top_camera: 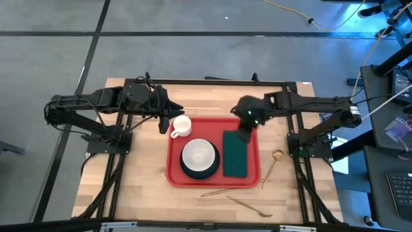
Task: Set up tray
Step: Put the gold spoon to the right of the black plate on the green napkin on the red tray
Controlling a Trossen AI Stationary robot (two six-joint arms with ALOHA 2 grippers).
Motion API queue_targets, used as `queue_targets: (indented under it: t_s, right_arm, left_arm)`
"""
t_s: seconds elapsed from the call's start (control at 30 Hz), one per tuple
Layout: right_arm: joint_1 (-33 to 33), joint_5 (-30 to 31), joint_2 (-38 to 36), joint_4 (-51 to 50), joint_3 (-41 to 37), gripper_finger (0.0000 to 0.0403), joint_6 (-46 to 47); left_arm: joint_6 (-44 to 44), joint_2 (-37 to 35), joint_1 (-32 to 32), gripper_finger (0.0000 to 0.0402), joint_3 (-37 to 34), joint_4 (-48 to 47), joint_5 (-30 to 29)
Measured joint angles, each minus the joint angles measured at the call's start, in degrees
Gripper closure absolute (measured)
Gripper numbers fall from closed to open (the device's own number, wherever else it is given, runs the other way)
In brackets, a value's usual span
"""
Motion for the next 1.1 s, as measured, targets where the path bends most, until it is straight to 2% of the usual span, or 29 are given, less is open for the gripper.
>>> queue_targets:
  t_s: [0.07, 0.2, 0.23, 0.3, 0.4, 0.67, 0.93, 1.1]
  right_arm:
    - [3.05, -1.95, 0.0, -8.22, 1.24, 0.0258, 12.98]
    - [12.01, 5.18, 0.0, -27.98, -0.58, 0.0258, 43.3]
    - [14.51, 5.51, -0.03, -29.94, -1.85, 0.0258, 51.99]
    - [18.93, 3.98, -0.9, -26.83, -5.44, 0.0258, 64.49]
    - [24.16, 4.32, -1.59, -20.99, -10.12, 0.0258, 75.24]
    - [33.02, 2.44, -1.7, -16.9, -22.24, 0.0258, 95.59]
    - [38.02, 2.14, -2.05, 0.05, -35.01, 0.0258, 103.32]
    - [38.23, 4.97, -2.03, 8.56, -41.43, 0.0258, 105.03]
  left_arm:
    - [1.93, 0.0, -0.01, 0.0313, 0.0, 0.0, 0.0]
    - [4.52, -0.02, -0.01, 0.0313, 0.0, 0.02, 0.0]
    - [4.86, -0.02, 0.0, 0.0313, 0.0, 0.04, -0.02]
    - [4.95, -0.02, 0.01, 0.0313, 0.0, 0.04, -0.07]
    - [6.18, -0.04, 0.35, 0.0313, 0.0, 0.07, -0.24]
    - [9.4, -0.04, 2.12, 0.0313, 0.0, 0.17, 0.16]
    - [8.98, -0.04, 2.81, 0.0313, 0.0, 0.09, 0.3]
    - [8.53, -0.04, 2.81, 0.0313, 0.0, 0.09, 0.28]
